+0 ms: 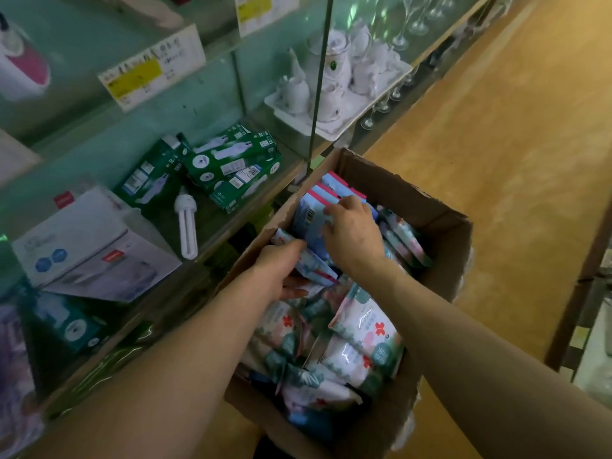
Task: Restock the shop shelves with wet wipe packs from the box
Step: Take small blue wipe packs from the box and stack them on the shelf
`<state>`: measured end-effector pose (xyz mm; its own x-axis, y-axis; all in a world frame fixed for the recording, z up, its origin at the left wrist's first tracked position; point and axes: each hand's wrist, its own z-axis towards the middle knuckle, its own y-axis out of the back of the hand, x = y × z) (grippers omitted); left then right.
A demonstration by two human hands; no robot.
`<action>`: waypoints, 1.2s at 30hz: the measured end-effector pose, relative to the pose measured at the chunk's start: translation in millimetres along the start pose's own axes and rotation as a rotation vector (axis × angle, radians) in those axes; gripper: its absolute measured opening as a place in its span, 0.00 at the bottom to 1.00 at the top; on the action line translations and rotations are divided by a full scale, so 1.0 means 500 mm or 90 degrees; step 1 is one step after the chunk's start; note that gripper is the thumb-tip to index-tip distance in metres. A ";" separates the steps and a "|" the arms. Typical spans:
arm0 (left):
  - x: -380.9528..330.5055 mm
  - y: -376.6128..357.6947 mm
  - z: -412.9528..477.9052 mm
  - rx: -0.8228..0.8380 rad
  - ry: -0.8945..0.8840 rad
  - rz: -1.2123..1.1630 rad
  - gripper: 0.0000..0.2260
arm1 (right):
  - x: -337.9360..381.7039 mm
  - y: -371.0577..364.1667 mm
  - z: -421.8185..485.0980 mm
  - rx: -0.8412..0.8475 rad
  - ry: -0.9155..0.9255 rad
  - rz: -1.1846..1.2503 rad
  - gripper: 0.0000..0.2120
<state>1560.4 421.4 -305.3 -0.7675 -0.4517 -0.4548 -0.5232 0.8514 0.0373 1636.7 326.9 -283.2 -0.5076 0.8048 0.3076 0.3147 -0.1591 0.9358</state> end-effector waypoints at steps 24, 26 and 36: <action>-0.083 -0.117 -0.216 -0.002 -0.213 0.165 0.03 | -0.078 0.207 -0.163 -0.055 -0.183 0.117 0.12; -0.090 -0.163 -0.272 0.031 -0.233 0.194 0.03 | -0.107 0.263 -0.208 -0.083 -0.206 0.127 0.10; -0.041 -0.430 -0.631 0.165 -0.419 0.382 0.04 | -0.283 0.536 -0.563 -0.318 -0.334 0.129 0.10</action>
<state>1572.0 163.6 -23.3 -0.4771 0.2581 -0.8401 0.0532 0.9626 0.2655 1567.3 9.2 -27.3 0.0092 0.8792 0.4764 -0.1030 -0.4731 0.8750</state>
